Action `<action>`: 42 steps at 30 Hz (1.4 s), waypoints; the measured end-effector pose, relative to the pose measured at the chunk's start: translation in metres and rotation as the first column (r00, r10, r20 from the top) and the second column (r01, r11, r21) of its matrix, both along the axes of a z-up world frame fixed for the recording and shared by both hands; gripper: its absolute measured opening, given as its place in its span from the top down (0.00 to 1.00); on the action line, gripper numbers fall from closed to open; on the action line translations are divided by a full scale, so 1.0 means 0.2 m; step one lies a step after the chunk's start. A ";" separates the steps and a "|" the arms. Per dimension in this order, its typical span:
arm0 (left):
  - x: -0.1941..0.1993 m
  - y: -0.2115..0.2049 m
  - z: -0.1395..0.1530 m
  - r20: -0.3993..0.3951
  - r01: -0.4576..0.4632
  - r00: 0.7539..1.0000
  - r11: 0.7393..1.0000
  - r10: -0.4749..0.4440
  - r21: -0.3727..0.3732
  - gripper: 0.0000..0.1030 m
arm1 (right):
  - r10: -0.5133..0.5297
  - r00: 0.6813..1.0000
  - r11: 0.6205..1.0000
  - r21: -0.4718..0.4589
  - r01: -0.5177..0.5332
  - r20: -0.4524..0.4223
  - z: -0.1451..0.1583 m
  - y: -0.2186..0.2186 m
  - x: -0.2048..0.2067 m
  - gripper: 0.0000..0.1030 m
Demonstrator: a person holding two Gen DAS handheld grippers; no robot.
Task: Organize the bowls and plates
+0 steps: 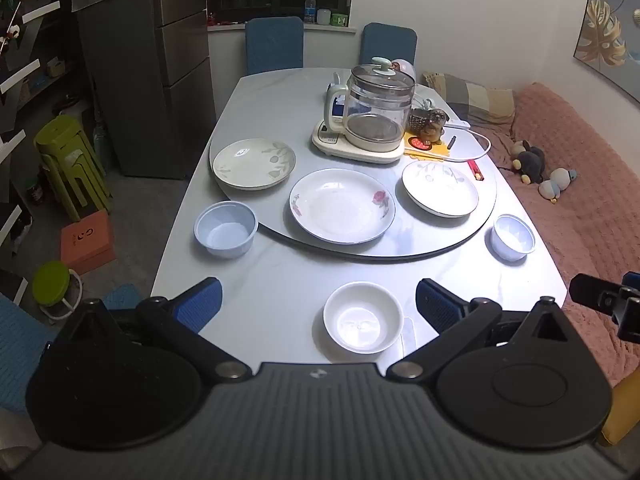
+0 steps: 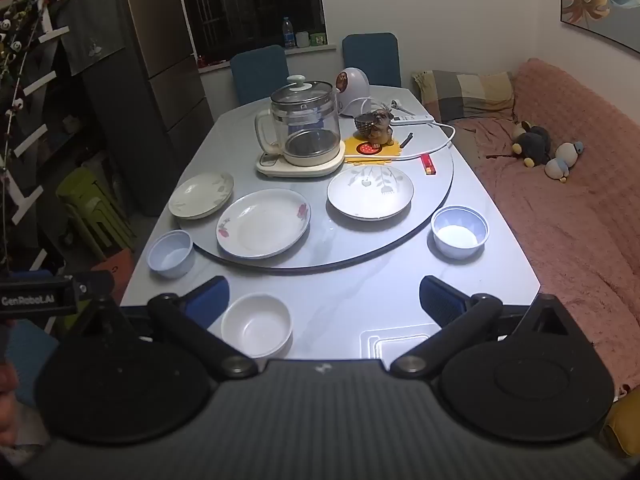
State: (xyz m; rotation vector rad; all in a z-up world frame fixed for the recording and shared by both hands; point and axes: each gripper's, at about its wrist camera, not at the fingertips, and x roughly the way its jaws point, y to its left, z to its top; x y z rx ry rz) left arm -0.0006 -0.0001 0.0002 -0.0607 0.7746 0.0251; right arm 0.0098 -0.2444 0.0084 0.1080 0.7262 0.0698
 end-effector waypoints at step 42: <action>0.04 0.00 0.00 -0.014 -0.005 1.000 1.000 0.005 0.000 0.00 | -0.018 1.000 1.000 -0.021 0.018 -0.005 0.00 -0.01 0.04 0.00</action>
